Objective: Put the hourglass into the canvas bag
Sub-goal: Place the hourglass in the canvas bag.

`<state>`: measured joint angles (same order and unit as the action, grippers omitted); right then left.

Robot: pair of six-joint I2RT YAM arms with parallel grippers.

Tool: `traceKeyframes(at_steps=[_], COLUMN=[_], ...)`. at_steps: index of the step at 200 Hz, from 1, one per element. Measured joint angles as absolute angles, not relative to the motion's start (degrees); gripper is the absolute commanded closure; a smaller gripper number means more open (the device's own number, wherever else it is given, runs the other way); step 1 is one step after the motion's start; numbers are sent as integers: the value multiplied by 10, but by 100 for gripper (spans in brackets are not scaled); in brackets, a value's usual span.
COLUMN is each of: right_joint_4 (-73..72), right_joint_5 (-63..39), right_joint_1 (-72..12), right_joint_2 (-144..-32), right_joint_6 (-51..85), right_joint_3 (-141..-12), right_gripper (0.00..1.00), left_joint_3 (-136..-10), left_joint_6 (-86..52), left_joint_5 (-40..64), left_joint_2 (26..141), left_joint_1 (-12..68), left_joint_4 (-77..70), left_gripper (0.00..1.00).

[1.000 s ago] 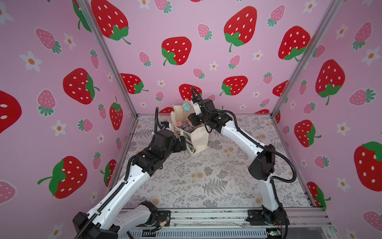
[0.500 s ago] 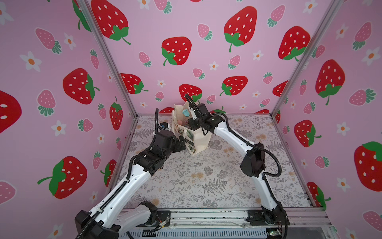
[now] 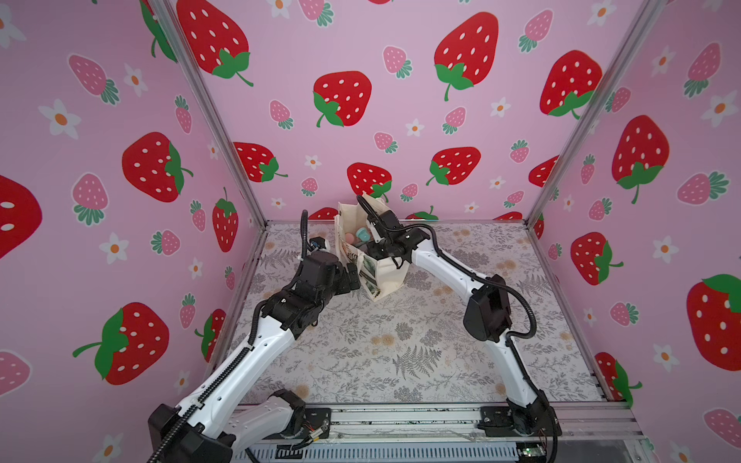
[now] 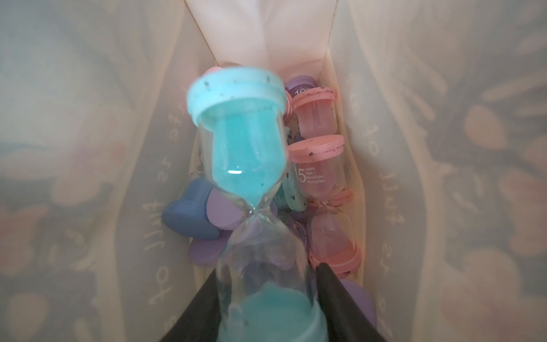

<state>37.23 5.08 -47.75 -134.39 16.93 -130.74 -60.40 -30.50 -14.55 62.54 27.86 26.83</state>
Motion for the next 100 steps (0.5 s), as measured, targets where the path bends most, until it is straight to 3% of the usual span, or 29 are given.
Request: traceKeyframes(at_steps=[49,86,100], right_joint_4=[361,361,361], right_joint_5=[46,38,40], right_joint_1=[-477,-477,-475], right_joint_2=[-1329,-1262,-1220], right_joint_6=[168,161,150], right_joint_3=[-1298,-1278,-1272], right_gripper=[34,20,19], left_joint_3=[-604,-618,-627], left_joint_6=[-307,-305,-304], left_joint_5=[-146,-151,-159], left_joint_2=[626,625,622], left_joint_1=[277,269,260], left_joint_4=[269,281,284], left_gripper=[1,1,1])
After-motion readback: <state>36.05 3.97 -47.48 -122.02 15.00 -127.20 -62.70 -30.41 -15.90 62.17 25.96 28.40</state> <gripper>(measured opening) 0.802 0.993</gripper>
